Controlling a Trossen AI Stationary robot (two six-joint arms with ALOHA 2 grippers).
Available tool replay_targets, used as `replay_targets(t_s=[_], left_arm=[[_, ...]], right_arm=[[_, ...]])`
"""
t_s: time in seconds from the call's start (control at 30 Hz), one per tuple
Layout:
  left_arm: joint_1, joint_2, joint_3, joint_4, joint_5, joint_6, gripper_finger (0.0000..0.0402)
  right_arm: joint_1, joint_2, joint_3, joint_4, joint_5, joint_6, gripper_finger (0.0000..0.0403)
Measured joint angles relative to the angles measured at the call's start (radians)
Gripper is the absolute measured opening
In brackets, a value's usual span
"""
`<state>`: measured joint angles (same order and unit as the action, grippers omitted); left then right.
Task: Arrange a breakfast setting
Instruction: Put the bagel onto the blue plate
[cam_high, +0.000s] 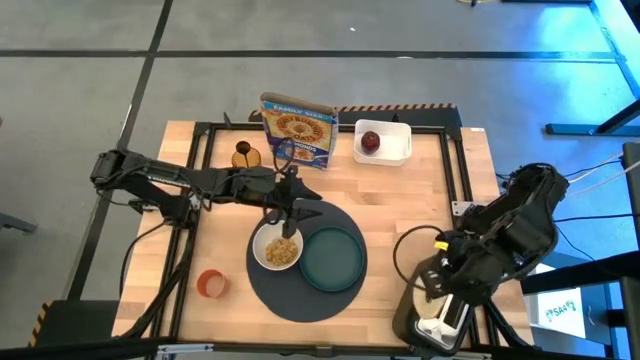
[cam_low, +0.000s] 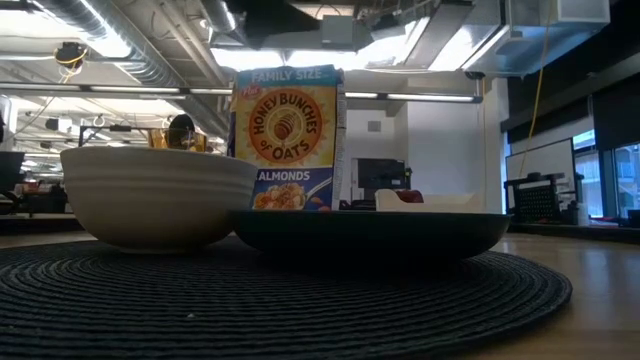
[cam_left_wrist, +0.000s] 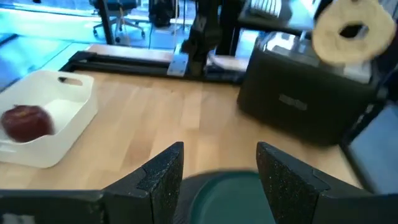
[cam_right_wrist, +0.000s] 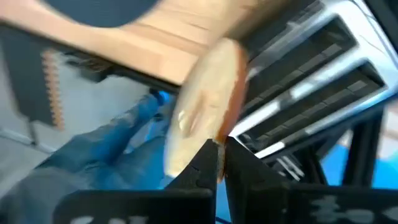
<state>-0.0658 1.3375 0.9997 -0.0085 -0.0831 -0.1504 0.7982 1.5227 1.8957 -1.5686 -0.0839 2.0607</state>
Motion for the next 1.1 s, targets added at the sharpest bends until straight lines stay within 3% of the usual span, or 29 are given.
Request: replay_targets(t_s=[0.23, 0.33, 0.43, 0.6, 0.77, 0.93, 1.03, 1.1], left_arm=[[0.005, 0.138, 0.0, 0.281, 0.199, -0.128, 0.0196], [0.005, 0.207, 0.0, 0.452, 0.302, -0.254, 0.0196], [0.005, 0.266, 0.0, 0.613, 0.342, -0.384, 0.02], [0.021, 0.306, 0.0, 0.849, 0.363, -0.526, 0.022], [0.054, 0.308, 0.0, 0.851, 0.353, -0.533, 0.0258], [0.069, 0.308, 0.0, 0.852, 0.316, -0.529, 0.0298], [0.07, 0.308, 0.0, 0.856, 0.272, -0.528, 0.0293], [0.07, 0.308, 0.0, 0.856, 0.252, -0.53, 0.0268]], right_arm=[[-0.001, -0.004, 0.121, -0.002, 0.232, -0.158, 0.0001], [-0.047, -0.008, 0.132, -0.001, 0.337, -0.283, 0.0001], [-0.108, -0.008, 0.132, -0.001, 0.388, -0.459, 0.0001], [-0.236, -0.008, 0.132, 0.026, 0.391, -0.801, 0.0001], [-0.348, -0.007, 0.132, 0.132, 0.394, -1.072, 0.0001], [-0.435, -0.007, 0.131, 0.204, 0.371, -1.234, 0.0001], [-0.468, -0.007, 0.131, 0.222, 0.35, -1.287, 0.0001], [-0.481, -0.007, 0.131, 0.219, 0.342, -1.311, 0.0001]])
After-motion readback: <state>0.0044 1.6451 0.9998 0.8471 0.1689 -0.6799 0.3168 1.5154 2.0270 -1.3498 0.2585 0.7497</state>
